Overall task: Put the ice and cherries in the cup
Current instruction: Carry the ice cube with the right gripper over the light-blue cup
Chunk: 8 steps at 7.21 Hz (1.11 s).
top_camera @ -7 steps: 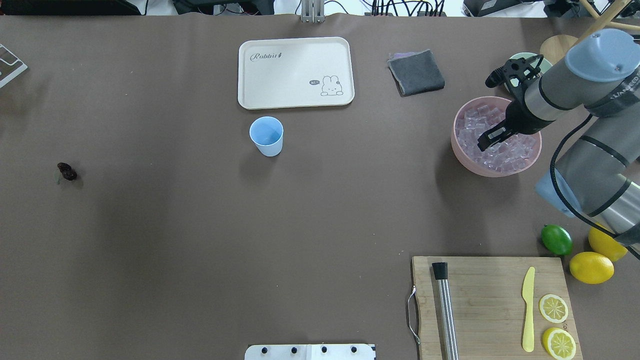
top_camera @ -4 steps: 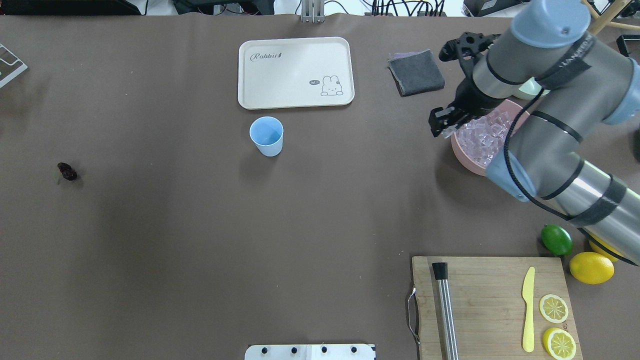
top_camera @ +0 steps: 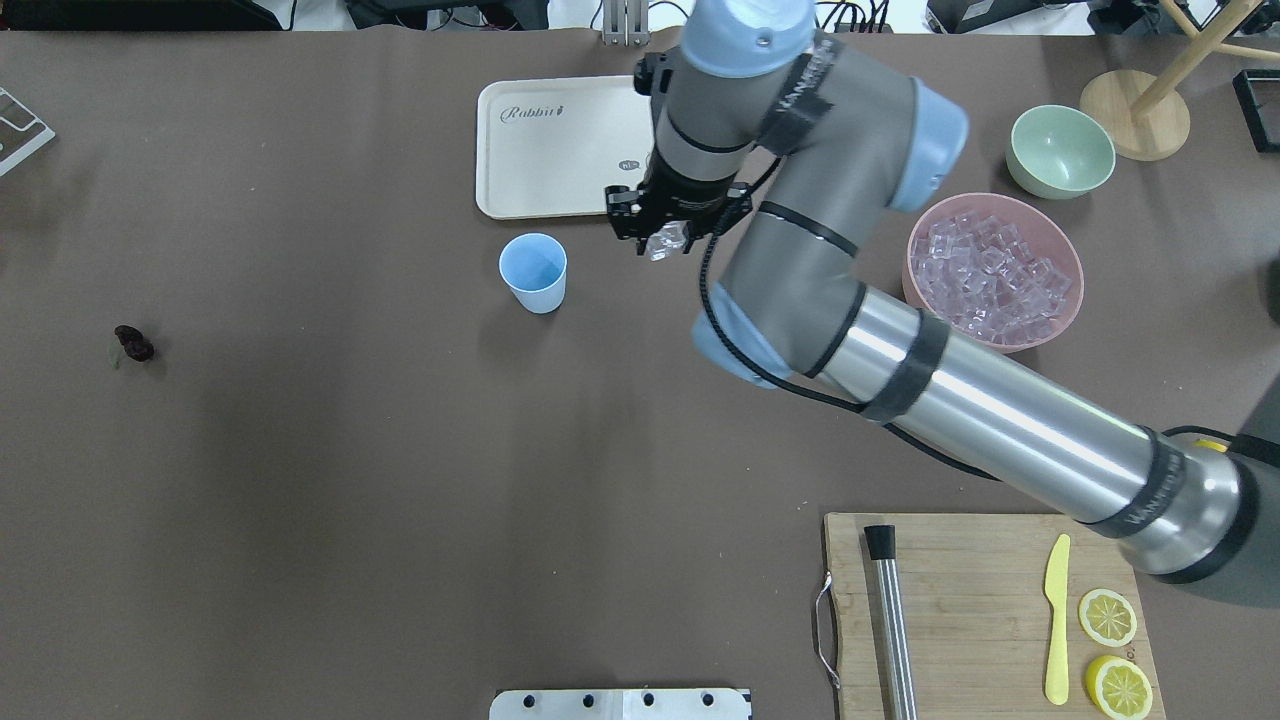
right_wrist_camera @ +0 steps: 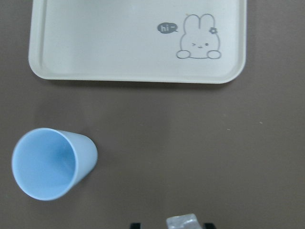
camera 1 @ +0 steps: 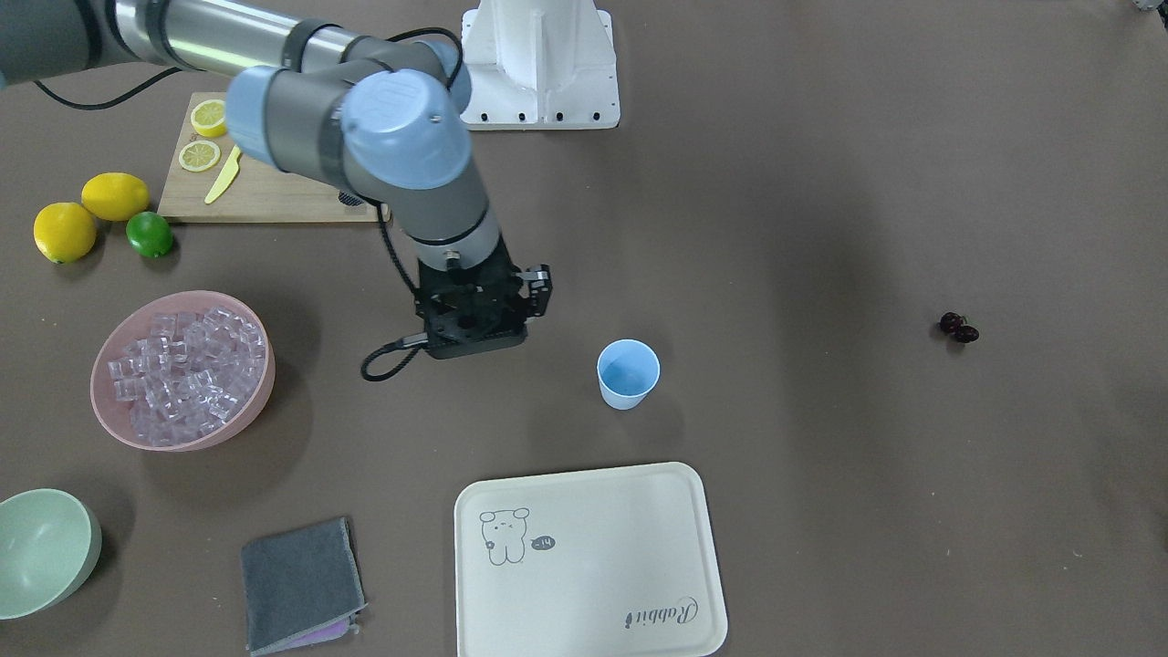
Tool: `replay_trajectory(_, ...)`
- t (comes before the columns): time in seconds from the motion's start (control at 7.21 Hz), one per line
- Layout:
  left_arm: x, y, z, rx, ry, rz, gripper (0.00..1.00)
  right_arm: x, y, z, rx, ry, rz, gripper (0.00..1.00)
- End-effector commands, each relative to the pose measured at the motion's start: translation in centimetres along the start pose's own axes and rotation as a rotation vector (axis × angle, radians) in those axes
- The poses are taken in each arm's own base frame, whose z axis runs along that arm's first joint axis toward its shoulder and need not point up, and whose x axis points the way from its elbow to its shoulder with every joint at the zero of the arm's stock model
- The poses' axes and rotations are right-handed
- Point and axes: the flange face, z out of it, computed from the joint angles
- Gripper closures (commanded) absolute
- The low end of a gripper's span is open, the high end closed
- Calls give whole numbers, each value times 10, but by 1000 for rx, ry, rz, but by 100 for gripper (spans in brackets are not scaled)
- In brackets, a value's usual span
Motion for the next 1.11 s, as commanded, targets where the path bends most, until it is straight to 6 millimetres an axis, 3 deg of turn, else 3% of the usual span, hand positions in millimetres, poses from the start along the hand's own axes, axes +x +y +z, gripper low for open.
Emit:
replay_trajectory(0.0,0,-2,4,-6,2,-1,2,-70,-5,19,43,41,42,100)
replay_trajectory(0.28,0,-1,5,-8,2,1,2,-82,-6,44,96,37,44,100)
replay_trajectory(0.55,2,-4,6,-8,2,5,2,-105,4,41,112,27,40,100)
replay_trajectory(0.97,3,-3,6,-9,4,6,2,-110,12,65,140,49,29,100)
